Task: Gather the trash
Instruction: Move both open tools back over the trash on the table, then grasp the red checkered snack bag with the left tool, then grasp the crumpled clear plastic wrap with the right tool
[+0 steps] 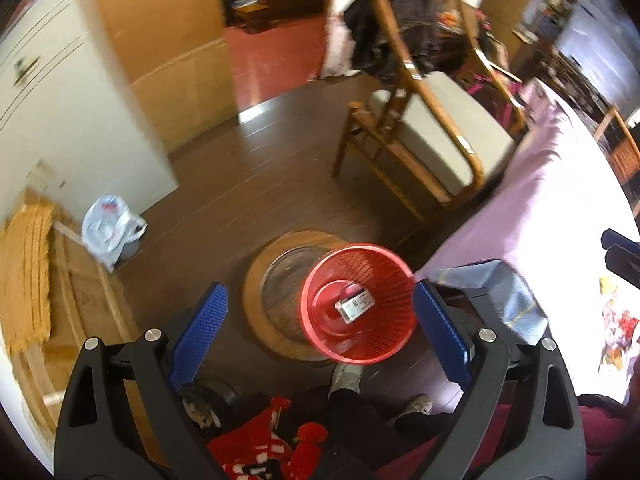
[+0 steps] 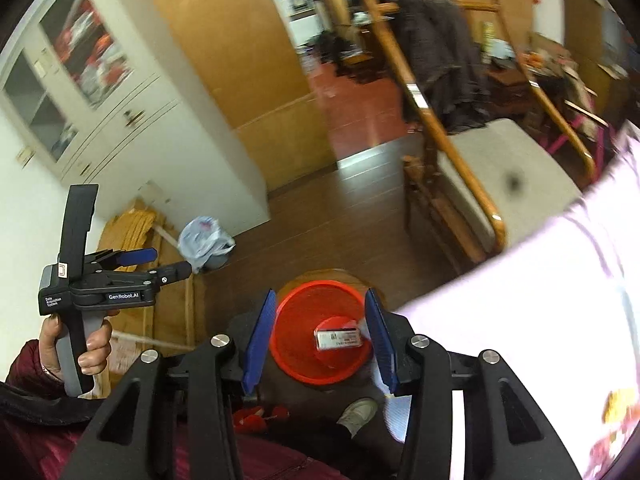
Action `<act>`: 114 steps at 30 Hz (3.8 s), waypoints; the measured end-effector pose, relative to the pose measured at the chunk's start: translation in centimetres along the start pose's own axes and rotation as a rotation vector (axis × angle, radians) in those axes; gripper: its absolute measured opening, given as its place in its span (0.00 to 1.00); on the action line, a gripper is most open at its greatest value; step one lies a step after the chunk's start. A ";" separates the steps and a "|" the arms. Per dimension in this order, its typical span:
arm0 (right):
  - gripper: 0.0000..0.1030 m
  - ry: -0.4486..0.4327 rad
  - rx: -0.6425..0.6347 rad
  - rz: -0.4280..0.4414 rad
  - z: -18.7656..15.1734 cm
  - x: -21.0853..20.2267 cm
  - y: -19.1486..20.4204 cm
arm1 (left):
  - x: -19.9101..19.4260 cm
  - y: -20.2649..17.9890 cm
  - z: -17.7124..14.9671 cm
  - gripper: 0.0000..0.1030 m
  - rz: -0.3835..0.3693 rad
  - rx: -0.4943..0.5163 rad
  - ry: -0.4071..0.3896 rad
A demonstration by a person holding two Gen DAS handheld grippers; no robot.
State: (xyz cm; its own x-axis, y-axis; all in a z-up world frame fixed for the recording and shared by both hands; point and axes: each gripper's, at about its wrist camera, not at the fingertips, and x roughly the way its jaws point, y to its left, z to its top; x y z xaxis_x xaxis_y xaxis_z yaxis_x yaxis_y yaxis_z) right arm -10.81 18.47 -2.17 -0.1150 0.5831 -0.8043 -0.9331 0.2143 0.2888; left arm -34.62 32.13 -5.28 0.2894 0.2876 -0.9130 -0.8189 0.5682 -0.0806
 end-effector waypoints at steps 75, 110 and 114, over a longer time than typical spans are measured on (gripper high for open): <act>0.78 -0.448 1.007 -0.541 -38.6 -28.0 -25.7 | 4.3 -53.7 -6.8 0.91 -0.471 0.928 0.146; 0.76 -0.349 1.066 -0.413 -38.2 -23.7 -30.9 | -0.6 -49.2 -4.8 0.42 -0.536 0.851 -0.027; 0.71 -0.339 1.047 -0.444 -37.7 -22.7 -31.8 | -0.5 -47.3 -4.5 0.42 -0.505 0.817 -0.020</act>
State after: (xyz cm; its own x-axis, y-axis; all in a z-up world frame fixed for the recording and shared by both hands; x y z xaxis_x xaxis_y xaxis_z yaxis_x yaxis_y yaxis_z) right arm 8.62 -31.11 -12.62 0.3918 0.4401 -0.8080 -0.1176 0.8949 0.4304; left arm 1.68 1.65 -2.78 0.5284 -0.1295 -0.8391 0.0006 0.9883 -0.1522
